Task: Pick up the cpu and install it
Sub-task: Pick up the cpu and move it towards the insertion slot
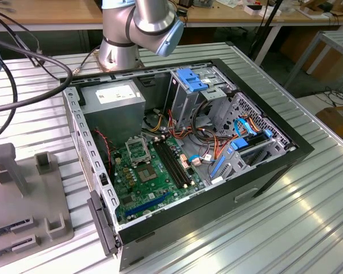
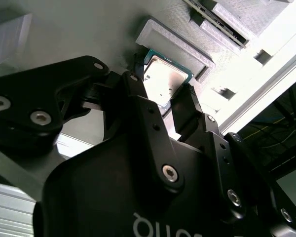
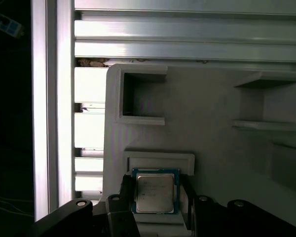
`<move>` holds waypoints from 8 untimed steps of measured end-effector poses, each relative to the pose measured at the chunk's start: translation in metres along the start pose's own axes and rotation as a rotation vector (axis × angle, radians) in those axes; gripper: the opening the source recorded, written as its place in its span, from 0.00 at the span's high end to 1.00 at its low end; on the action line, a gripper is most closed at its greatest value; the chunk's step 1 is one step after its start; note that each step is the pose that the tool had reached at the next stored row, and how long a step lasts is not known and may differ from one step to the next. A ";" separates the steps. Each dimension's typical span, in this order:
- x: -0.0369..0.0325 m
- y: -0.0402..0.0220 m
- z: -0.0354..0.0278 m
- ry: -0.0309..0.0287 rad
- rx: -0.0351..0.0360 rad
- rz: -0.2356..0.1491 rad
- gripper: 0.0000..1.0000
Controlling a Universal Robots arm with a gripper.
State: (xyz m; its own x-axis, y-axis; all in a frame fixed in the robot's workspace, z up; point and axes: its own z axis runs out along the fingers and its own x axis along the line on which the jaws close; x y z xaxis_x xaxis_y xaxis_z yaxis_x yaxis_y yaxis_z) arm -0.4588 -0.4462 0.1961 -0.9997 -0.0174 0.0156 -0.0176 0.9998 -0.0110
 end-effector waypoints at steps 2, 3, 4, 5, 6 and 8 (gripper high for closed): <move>0.0000 0.0000 -0.0015 -0.0001 -0.0001 0.000 0.53; 0.0000 0.0000 -0.0023 0.0000 -0.0001 0.000 0.53; 0.0000 0.0000 -0.0029 -0.0001 -0.0001 0.000 0.53; 0.0001 0.0000 -0.0040 0.0001 0.0000 0.000 0.53; 0.0001 0.0000 -0.0047 0.0000 -0.0001 0.000 0.53; 0.0001 0.0000 -0.0063 -0.0001 -0.0001 0.000 0.53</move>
State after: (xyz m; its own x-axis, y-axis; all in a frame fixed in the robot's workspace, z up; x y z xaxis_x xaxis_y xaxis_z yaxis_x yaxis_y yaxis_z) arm -0.4588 -0.4462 0.2025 -0.9997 -0.0174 0.0155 -0.0176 0.9998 -0.0109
